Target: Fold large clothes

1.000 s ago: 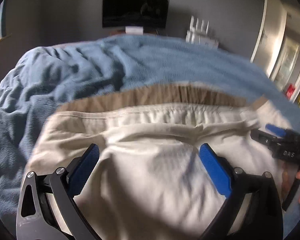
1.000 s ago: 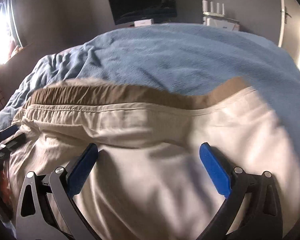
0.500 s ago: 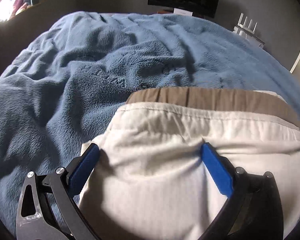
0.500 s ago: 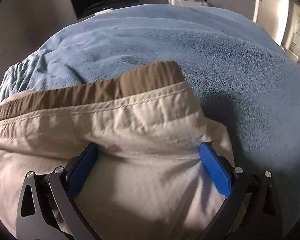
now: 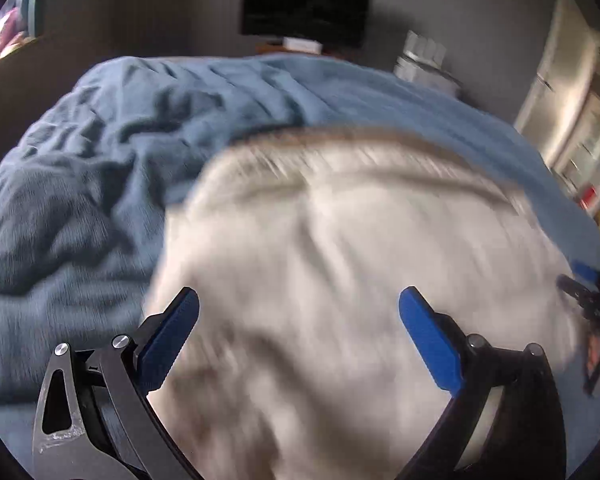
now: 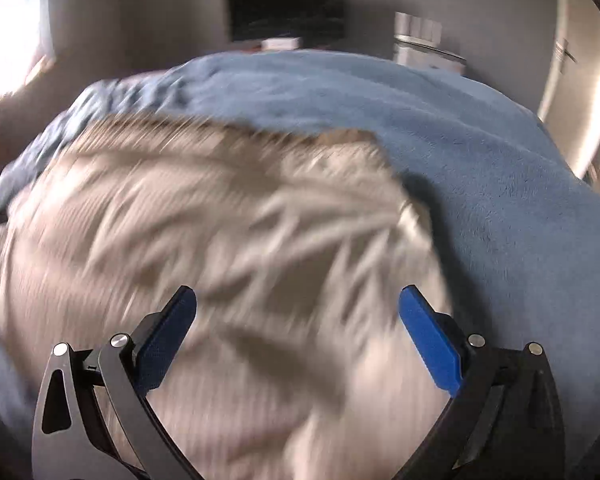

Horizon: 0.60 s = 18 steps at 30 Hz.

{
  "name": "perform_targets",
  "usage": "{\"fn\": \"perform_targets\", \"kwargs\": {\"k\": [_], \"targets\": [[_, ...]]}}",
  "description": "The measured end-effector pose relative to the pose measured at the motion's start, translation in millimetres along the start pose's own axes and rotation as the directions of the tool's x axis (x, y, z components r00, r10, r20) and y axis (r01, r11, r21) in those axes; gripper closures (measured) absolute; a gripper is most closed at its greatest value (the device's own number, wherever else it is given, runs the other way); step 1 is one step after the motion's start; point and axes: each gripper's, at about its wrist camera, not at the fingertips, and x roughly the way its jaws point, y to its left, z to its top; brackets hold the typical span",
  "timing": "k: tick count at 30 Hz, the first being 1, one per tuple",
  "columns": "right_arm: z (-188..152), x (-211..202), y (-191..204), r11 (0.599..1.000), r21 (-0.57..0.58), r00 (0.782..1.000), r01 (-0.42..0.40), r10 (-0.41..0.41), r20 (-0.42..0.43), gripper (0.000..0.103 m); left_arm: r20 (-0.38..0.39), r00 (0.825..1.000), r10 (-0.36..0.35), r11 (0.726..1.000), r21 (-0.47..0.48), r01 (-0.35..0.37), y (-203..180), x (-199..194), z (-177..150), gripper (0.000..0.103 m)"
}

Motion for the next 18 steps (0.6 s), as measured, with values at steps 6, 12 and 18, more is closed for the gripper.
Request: {"fn": "perform_targets", "kwargs": {"k": [6,12,18], "targets": [[-56.6,-5.5,-1.1,0.998,-0.056,0.992,0.017,-0.024,-0.123,0.006,-0.129,0.99,0.054,0.989,0.144,-0.035,-24.8,6.9,-54.0,0.006],[-42.4,-23.4,-31.1,0.995,0.081,0.997,-0.054,0.059,-0.056,0.006,-0.088,0.996,0.019,0.996,0.089,-0.011,-11.2,-9.8,-39.6,0.007],[-4.7,-14.8,-82.9,0.983,0.179,1.0,-0.027,0.027,0.002,0.008,0.029,0.999,0.035,0.997,-0.066,-0.033,56.3,-15.5,8.4,0.007]]}}
